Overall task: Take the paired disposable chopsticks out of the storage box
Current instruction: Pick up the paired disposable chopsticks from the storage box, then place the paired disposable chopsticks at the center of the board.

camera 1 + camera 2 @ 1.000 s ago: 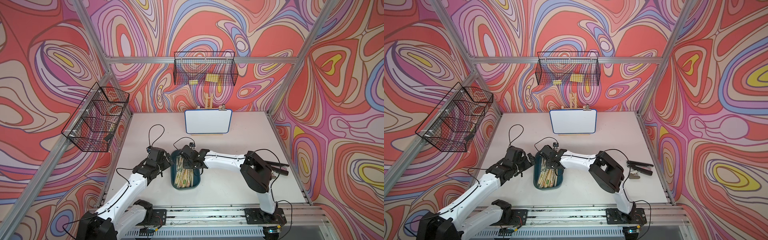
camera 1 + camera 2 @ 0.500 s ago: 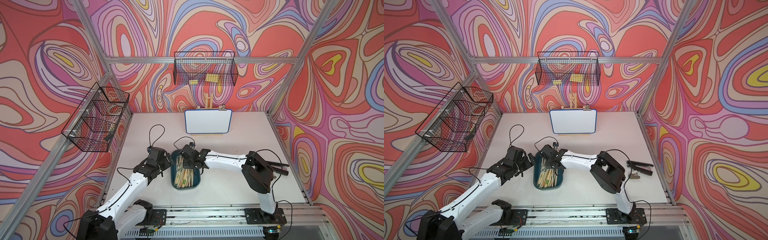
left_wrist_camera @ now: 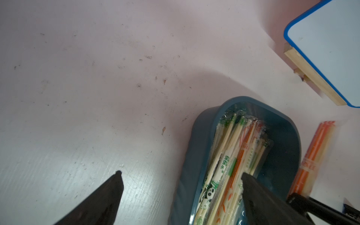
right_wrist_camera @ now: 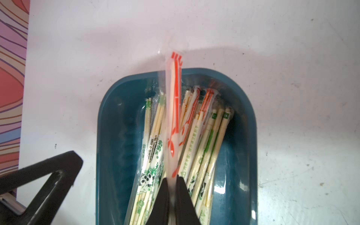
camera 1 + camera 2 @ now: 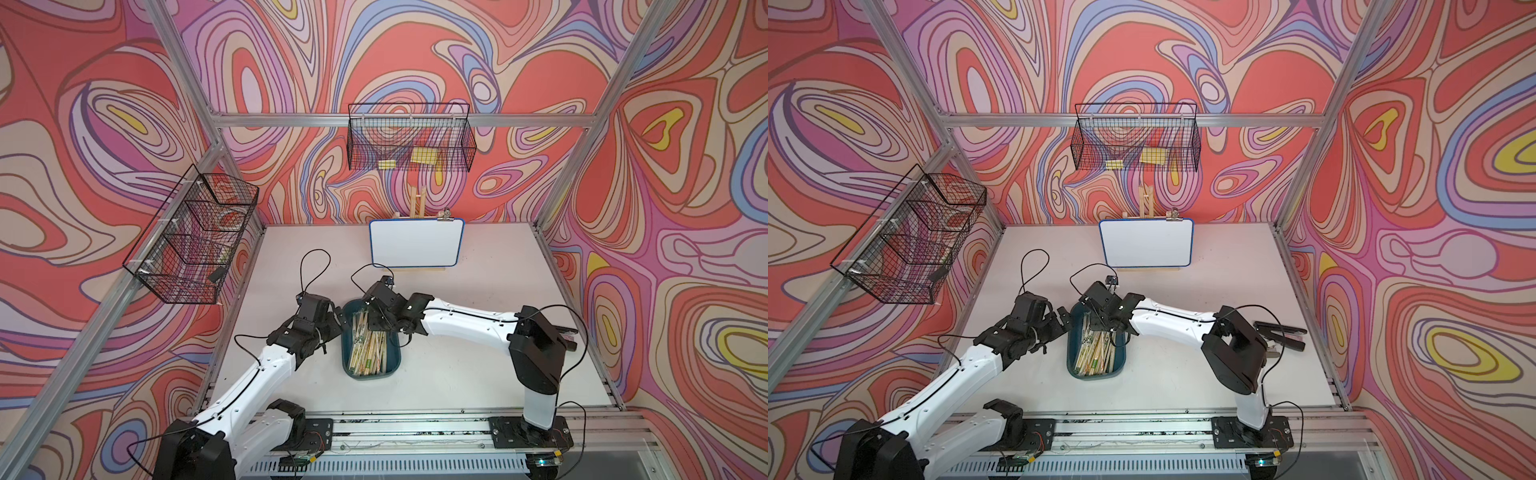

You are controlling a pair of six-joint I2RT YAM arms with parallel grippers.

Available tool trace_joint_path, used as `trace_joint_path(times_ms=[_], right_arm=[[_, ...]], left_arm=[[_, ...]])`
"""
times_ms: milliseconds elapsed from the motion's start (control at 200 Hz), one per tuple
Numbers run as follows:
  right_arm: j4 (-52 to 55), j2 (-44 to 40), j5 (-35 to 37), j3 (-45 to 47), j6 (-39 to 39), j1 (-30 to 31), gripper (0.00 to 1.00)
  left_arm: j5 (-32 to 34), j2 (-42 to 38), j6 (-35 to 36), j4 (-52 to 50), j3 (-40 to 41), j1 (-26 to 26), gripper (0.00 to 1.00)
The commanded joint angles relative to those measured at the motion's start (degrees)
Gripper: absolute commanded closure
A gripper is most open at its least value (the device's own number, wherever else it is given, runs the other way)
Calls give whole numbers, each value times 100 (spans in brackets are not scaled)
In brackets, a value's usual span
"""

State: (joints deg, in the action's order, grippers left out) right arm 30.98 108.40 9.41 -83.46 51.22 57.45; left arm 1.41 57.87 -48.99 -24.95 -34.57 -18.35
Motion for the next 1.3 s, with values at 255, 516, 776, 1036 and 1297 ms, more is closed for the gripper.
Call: trace_joint_path(times_ms=[255,516,776,1036,1297], right_arm=[[572,-1042,488,190,-557,-210,100],[811,-1926,499,1236,-979,-939,100],[1332,-2332,942,1908,-1510,-1505,100],[1751,-2060,1596,2137,-1790,-1868,100],[1599,-1425,1762,2241,-1867,-2127,100]], left_arm=[[-603,-90,618,-602,-723,-41,0],[-567,-140,533,-789,-839,-446,0],[-320,61,400,-803,-955,-935,0],[-230,403,316,-722,-1113,-1187,0],[-184,495,259,-671,-1131,-1248,0]])
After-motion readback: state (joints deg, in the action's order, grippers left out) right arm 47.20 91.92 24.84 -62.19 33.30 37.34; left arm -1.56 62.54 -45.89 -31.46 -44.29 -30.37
